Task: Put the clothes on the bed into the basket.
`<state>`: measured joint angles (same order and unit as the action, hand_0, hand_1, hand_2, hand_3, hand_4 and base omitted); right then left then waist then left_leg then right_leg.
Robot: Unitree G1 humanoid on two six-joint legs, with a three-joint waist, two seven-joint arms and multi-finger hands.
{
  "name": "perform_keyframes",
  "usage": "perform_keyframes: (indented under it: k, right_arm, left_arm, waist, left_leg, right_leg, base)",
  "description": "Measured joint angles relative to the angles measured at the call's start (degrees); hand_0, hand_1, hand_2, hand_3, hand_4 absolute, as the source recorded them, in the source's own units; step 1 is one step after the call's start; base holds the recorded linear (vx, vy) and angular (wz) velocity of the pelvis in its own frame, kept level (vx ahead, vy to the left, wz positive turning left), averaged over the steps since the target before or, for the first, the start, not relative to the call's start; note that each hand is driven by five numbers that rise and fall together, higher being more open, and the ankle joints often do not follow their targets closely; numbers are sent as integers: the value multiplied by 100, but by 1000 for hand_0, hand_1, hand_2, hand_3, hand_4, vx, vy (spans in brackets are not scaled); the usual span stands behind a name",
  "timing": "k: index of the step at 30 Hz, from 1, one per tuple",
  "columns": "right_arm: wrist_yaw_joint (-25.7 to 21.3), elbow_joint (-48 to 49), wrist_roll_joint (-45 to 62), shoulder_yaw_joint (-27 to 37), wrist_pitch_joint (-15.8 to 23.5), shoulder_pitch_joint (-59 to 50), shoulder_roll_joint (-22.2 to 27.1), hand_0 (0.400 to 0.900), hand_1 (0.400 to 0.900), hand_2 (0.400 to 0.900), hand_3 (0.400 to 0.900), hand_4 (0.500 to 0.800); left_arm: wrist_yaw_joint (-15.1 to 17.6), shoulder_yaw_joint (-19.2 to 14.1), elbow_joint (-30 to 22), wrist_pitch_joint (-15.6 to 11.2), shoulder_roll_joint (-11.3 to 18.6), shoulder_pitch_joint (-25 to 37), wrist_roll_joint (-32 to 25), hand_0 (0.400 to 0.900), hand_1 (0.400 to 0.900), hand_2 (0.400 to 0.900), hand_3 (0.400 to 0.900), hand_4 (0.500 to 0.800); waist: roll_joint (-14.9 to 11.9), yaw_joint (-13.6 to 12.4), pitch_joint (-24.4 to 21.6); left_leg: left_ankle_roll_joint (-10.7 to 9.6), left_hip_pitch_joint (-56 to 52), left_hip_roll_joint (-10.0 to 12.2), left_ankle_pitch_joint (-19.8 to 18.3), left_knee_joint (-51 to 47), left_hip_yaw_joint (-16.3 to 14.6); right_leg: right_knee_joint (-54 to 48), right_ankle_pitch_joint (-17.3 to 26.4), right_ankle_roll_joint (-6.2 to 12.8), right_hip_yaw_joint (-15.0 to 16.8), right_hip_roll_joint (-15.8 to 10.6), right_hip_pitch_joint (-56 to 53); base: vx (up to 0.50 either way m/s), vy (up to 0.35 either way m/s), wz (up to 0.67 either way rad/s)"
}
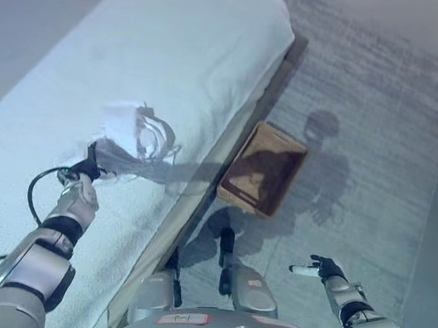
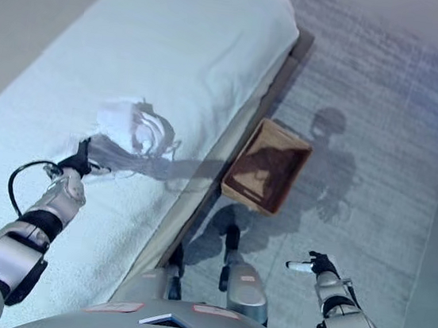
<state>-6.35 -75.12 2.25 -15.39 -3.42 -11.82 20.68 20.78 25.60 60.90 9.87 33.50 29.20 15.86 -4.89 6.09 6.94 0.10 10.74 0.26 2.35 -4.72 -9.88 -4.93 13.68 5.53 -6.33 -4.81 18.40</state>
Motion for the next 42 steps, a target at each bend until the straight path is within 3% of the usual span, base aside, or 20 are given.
perform_keyframes:
  k: [5,13,14,27,34,39,41,42]
  right_arm:
    - [-152,107,369,-2,54,-162,-62,900,900,900,900,800]
    - [-209,293,598,-7,163,-189,-63,900,900,900,900,800]
    - [-209,293,603,-7,160,-216,-63,900,900,900,900,800]
    - [-209,328,609,-10,162,-396,-63,900,900,900,900,800]
    - [-208,321,608,-8,154,-390,-63,900,900,900,900,800]
    - [-204,315,608,4,148,-378,-60,900,900,900,900,800]
    - [-203,288,607,59,137,-319,-58,900,900,900,900,800]
    - [-196,242,607,61,103,-317,-60,900,900,900,900,800]
  left_arm:
    - [-7,548,697,41,57,948,-1,900,900,900,900,800]
    - [-204,662,810,11,81,1292,-307,900,900,900,900,800]
    - [-229,664,823,12,82,1299,-327,400,400,400,400,500]
    - [-317,664,846,-5,62,1394,-328,400,400,400,400,500]
    - [-340,628,818,-5,-291,1168,-380,400,400,400,400,500]
    - [-368,625,549,-25,-525,774,-550,400,400,400,400,500]
    - [-419,627,382,-47,-609,659,-554,400,400,400,400,500]
    - [-428,627,312,-75,-659,590,-555,400,400,400,400,500]
  waist:
    - [-7,160,149]
    - [-9,246,227]
    - [-9,293,228]
    - [39,291,197]
    - [269,291,-60]
    - [279,287,-72]
    - [273,270,-75]
    - [313,235,-99]
  left_leg:
    - [85,499,-110,57,1,-151]
    - [76,738,-132,65,0,-294]
    - [76,739,-136,65,0,-293]
    - [78,738,-144,68,2,-382]
    - [80,722,-146,70,1,-409]
    - [70,231,-116,61,-4,-444]
    - [53,36,-131,49,-5,-446]
    - [46,-38,-98,39,-14,-455]
  right_leg:
    - [0,177,34,18,-86,597]
    - [-1,178,33,152,-73,907]
    - [-1,178,33,152,-78,906]
    - [-1,178,32,252,-77,950]
    - [0,178,32,283,-71,945]
    - [-7,155,17,307,-45,475]
    - [-29,-208,-68,239,-114,265]
    - [-30,-326,1,148,-119,187]
  base:
    - [11,57,-14]
    - [26,26,-10]
    - [0,0,0]
    - [6,-11,-3]
    - [15,-31,-4]
    - [64,-43,-3]
    - [49,-38,3]
    - [27,-37,5]
